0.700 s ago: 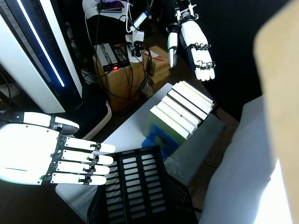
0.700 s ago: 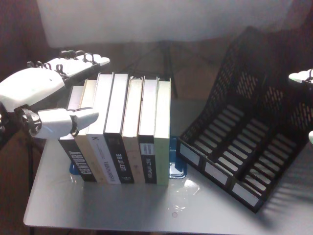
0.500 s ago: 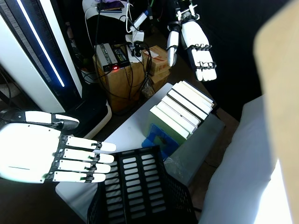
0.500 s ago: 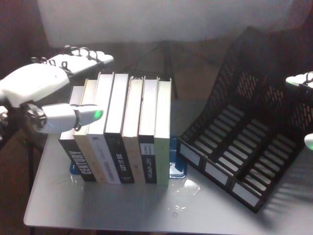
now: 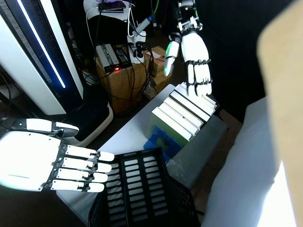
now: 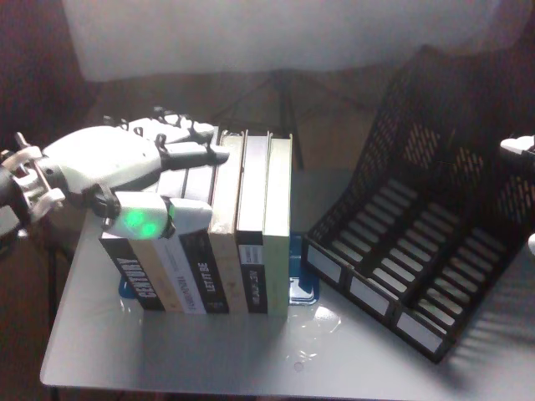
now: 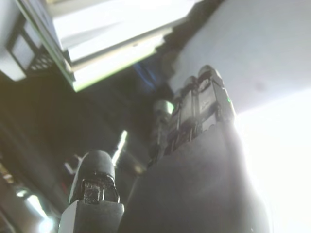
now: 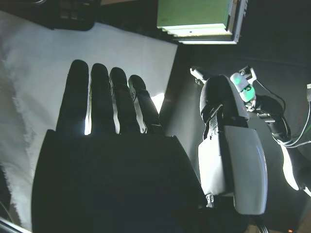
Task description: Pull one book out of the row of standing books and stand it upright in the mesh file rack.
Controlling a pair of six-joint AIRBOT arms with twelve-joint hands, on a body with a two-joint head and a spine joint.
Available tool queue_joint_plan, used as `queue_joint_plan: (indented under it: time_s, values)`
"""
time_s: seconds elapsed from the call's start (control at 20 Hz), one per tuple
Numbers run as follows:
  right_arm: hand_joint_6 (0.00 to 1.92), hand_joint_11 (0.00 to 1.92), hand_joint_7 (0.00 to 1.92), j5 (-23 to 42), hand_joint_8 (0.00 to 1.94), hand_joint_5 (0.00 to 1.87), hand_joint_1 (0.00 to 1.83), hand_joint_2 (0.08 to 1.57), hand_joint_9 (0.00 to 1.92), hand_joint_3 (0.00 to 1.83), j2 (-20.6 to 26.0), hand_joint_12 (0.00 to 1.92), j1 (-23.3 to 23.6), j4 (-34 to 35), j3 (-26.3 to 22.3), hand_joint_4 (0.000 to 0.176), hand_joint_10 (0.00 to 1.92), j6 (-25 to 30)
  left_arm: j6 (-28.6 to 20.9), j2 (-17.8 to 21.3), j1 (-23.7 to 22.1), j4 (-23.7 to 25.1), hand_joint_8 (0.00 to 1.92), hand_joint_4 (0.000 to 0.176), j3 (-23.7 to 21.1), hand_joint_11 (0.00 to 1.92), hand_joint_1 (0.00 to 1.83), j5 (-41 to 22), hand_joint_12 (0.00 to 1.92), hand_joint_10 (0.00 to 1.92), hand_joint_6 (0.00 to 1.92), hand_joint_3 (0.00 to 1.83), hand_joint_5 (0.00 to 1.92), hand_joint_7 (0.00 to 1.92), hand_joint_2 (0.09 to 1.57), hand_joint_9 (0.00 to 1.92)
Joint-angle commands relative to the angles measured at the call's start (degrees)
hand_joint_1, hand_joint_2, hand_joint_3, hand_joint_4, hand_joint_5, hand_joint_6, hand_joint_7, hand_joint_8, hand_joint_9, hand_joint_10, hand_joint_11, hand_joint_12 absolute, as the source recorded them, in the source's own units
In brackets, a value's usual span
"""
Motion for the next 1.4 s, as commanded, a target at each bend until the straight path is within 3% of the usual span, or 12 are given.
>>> queue_joint_plan:
  time_s: [0.0, 0.05, 0.1, 0.2, 0.35, 0.6, 0.8, 0.9, 1.0, 1.15, 1.3, 1.35]
  values:
    - [0.0, 0.04, 0.0, 6.9, 0.0, 0.0, 0.3, 1.27, 0.0, 0.0, 0.4, 0.03, -0.2, 1.2, 0.3, 0.001, 0.0, 0.2, -0.1, -0.2, -0.8, -1.1, 0.0, 0.045, 0.8, 0.0, 0.0, -4.2, 0.0, 0.0, 0.04, 0.0, 0.29, 0.0, 1.31, 0.0]
    - [0.0, 0.03, 0.0, 7.5, 0.0, 0.0, 0.3, 1.27, 0.0, 0.0, 0.3, 0.03, -0.5, 1.7, 0.2, 0.0, 0.0, 0.2, 0.2, -0.5, -0.9, -0.9, 0.0, 0.043, 0.9, 0.0, 0.0, -3.6, 0.0, 0.0, 0.04, 0.0, 0.31, 0.0, 1.3, 0.0]
    - [0.0, 0.03, 0.0, 7.9, 0.0, 0.0, 0.31, 1.28, 0.0, 0.01, 0.3, 0.03, -0.7, 2.0, 0.1, 0.003, 0.0, 0.3, 0.4, -0.7, -1.0, -0.7, 0.0, 0.058, 1.0, 0.0, 0.0, -3.0, 0.0, 0.0, 0.05, 0.0, 0.34, 0.0, 1.3, 0.0]
    - [0.0, 0.0, 0.0, 8.4, 0.0, 0.0, 0.33, 1.29, 0.0, 0.0, 0.1, 0.34, -1.1, 2.5, 0.1, 0.009, 0.0, 0.4, 0.6, -1.1, -1.3, 0.5, 0.0, 0.053, 1.1, 0.0, 0.01, -1.5, 0.0, 0.0, 0.03, 0.0, 0.41, 0.0, 1.3, 0.0]
    - [0.0, 0.0, 0.0, 8.6, 0.0, 0.0, 0.32, 1.28, 0.0, 0.0, 0.1, 0.51, -1.3, 2.8, 0.1, 0.0, 0.0, 0.4, 1.1, -2.1, -2.1, 2.4, 0.0, 0.038, 1.7, 0.0, 0.0, 1.4, 0.0, 0.0, 0.03, 0.0, 0.45, 0.0, 1.3, 0.0]
    - [0.0, 0.0, 0.0, 9.0, 0.0, 0.0, 0.3, 1.28, 0.0, 0.0, 0.0, 0.02, -1.7, 3.2, 0.1, 0.013, 0.0, 0.5, 1.7, -3.5, -3.3, 5.8, 0.0, 0.059, 2.4, 0.0, 0.0, 5.6, 0.0, 0.0, 0.01, 0.0, 0.5, 0.0, 1.28, 0.0]
    - [0.0, 0.01, 0.0, 9.5, 0.0, 0.0, 0.26, 1.28, 0.0, 0.0, -0.1, 0.0, -2.2, 3.6, 0.0, 0.006, 0.0, 1.0, 1.4, -3.2, -4.5, 11.5, 0.0, 0.052, 1.1, 0.0, 0.02, 7.4, 0.0, 0.0, 0.03, 0.0, 0.57, 0.0, 1.23, 0.0]
    - [0.0, 0.01, 0.0, 9.6, 0.0, 0.0, 0.26, 1.28, 0.0, 0.0, -0.1, 0.01, -2.4, 3.8, 0.0, 0.019, 0.0, 1.0, 1.6, -2.3, -5.3, 15.8, 0.0, 0.055, -0.7, 0.0, 0.0, 8.3, 0.0, 0.0, 0.02, 0.0, 0.63, 0.0, 1.16, 0.0]
    - [0.0, 0.0, 0.0, 9.9, 0.0, 0.0, 0.29, 1.29, 0.0, 0.0, -0.2, 0.0, -2.6, 4.1, 0.0, 0.0, 0.0, 1.2, 1.7, -1.3, -5.8, 19.9, 0.0, 0.057, -2.6, 0.0, 0.0, 9.1, 0.0, 0.0, 0.03, 0.0, 0.65, 0.0, 1.11, 0.0]
    - [0.0, 0.0, 0.0, 10.2, 0.0, 0.0, 0.28, 1.29, 0.0, 0.0, -0.2, 0.0, -2.9, 4.4, 0.0, 0.002, 0.0, 1.5, 1.6, 0.1, -5.6, 22.3, 0.0, 0.044, -4.7, 0.0, 0.0, 8.4, 0.0, 0.0, 0.02, 0.0, 0.7, 0.01, 1.08, 0.0]
    - [0.0, 0.0, 0.0, 10.3, 0.0, 0.0, 0.28, 1.28, 0.0, 0.0, -0.2, 0.0, -3.2, 4.6, 0.0, 0.014, 0.0, 1.6, 1.3, 1.3, -4.6, 23.1, 0.0, 0.05, -6.4, 0.0, 0.0, 7.4, 0.0, 0.0, 0.02, 0.0, 0.7, 0.0, 1.07, 0.0]
    - [0.0, 0.0, 0.0, 10.3, 0.0, 0.0, 0.27, 1.28, 0.0, 0.0, -0.2, 0.0, -3.3, 4.6, 0.0, 0.015, 0.0, 1.7, 0.9, 1.5, -4.2, 23.3, 0.0, 0.066, -6.7, 0.0, 0.0, 7.0, 0.0, 0.0, 0.02, 0.0, 0.7, 0.0, 1.08, 0.0]
